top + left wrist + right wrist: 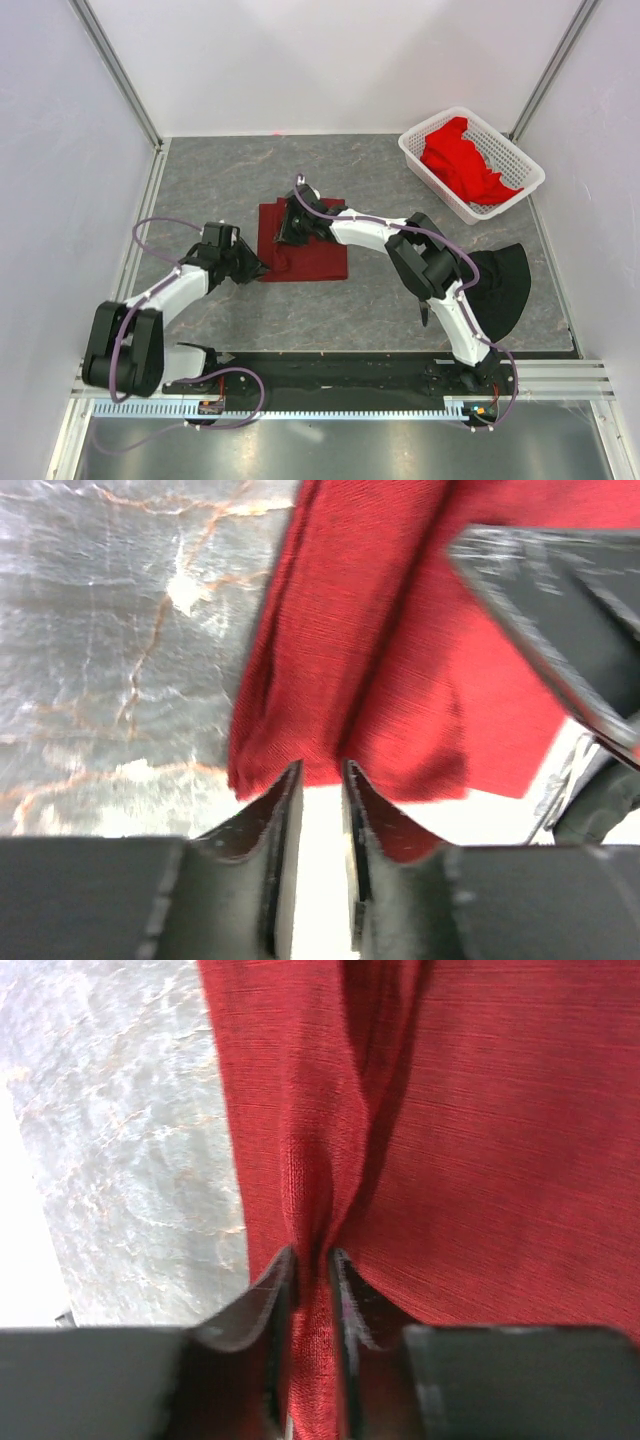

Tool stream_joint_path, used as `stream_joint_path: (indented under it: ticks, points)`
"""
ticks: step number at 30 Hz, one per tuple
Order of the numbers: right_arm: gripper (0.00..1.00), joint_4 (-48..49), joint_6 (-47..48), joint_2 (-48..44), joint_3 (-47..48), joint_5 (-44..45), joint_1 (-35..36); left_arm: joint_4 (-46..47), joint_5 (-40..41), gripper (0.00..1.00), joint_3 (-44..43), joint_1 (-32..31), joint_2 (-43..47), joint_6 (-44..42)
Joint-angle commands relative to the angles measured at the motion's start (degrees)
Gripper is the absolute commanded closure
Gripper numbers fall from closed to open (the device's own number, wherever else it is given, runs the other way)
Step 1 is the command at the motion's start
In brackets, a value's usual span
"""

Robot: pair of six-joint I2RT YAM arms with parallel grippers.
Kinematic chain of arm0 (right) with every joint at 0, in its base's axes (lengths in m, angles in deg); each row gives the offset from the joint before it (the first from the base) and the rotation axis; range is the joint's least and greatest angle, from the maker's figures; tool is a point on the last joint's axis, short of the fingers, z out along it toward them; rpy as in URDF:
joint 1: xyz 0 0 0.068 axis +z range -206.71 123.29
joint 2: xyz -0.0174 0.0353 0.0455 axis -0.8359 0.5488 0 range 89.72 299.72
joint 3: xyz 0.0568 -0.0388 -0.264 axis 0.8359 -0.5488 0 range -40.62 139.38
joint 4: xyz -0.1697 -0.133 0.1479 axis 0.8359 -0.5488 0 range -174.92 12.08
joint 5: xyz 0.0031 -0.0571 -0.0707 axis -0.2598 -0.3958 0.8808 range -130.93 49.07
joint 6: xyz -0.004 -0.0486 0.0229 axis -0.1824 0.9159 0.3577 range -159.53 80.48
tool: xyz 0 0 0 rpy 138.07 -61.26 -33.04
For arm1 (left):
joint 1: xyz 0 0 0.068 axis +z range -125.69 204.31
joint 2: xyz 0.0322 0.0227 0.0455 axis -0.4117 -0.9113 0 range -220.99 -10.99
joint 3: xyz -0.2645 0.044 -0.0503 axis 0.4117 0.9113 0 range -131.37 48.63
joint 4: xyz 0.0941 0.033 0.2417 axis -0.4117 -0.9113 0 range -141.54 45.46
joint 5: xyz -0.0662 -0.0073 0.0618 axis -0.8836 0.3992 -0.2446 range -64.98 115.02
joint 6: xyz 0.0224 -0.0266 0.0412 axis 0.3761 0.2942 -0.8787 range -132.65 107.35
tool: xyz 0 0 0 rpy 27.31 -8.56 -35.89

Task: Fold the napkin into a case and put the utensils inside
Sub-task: Fold the rectangle-folded napkin at the center of the board, then rotate the square-folded napkin at the center of the board.

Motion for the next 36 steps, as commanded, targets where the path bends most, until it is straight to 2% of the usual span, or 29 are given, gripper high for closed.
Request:
stream_joint_path:
  ticks: [1, 3, 7, 10, 14, 18, 22, 25, 29, 32, 36]
  points:
    - [0.64, 0.8, 2.5, 1.1, 4.9, -3.5, 0.9, -2.7, 5.1, 0.64, -1.0, 0.1, 9.8, 1.7]
    - [0.59, 0.3, 4.2, 0.7, 5.8, -4.8, 0.8, -4.1, 5.8, 0.6, -2.0, 0.1, 11.8, 1.0]
    - [0.34, -3.3, 9.5, -3.2, 5.8, -4.0, 0.4, -6.4, 3.6, 0.52, -7.4, 0.1, 11.1, -1.5]
    - [0.26, -4.6, 13.1, -8.7, 1.8, -3.9, -1.3, -7.3, -0.6, 0.51, -11.1, 0.1, 6.9, -4.1]
    - [0.26, -4.0, 14.0, -16.7, -10.3, -6.9, -4.8, -7.1, -3.0, 0.58, -13.3, -0.1, -0.3, -5.2]
    - [0.32, -1.6, 15.2, -21.8, -19.9, -8.1, -5.5, -5.4, -3.1, 0.6, -14.3, -0.2, -5.9, -5.2]
    - [0.46, 1.5, 15.2, -24.7, -28.7, -7.7, -7.4, -4.3, -2.4, 0.64, -14.9, -0.8, -11.2, -4.9]
    - [0.49, 3.7, 15.8, -26.2, -34.0, -8.6, -9.1, -3.4, -1.0, 0.65, -14.0, -2.1, -13.0, -4.8]
    - [0.54, 3.7, 17.2, -28.1, -39.3, -7.8, -11.8, -2.7, -0.1, 0.66, -11.2, -3.7, -13.5, -3.4]
    - [0.54, 2.1, 20.2, -29.7, -40.7, -3.5, -13.9, -1.2, -0.6, 0.66, -7.6, -7.6, -11.2, -1.2]
    - [0.53, -4.6, 27.7, -31.7, -38.3, 6.8, -15.2, -1.1, -3.5, 0.64, -4.7, -13.1, -4.9, 2.0]
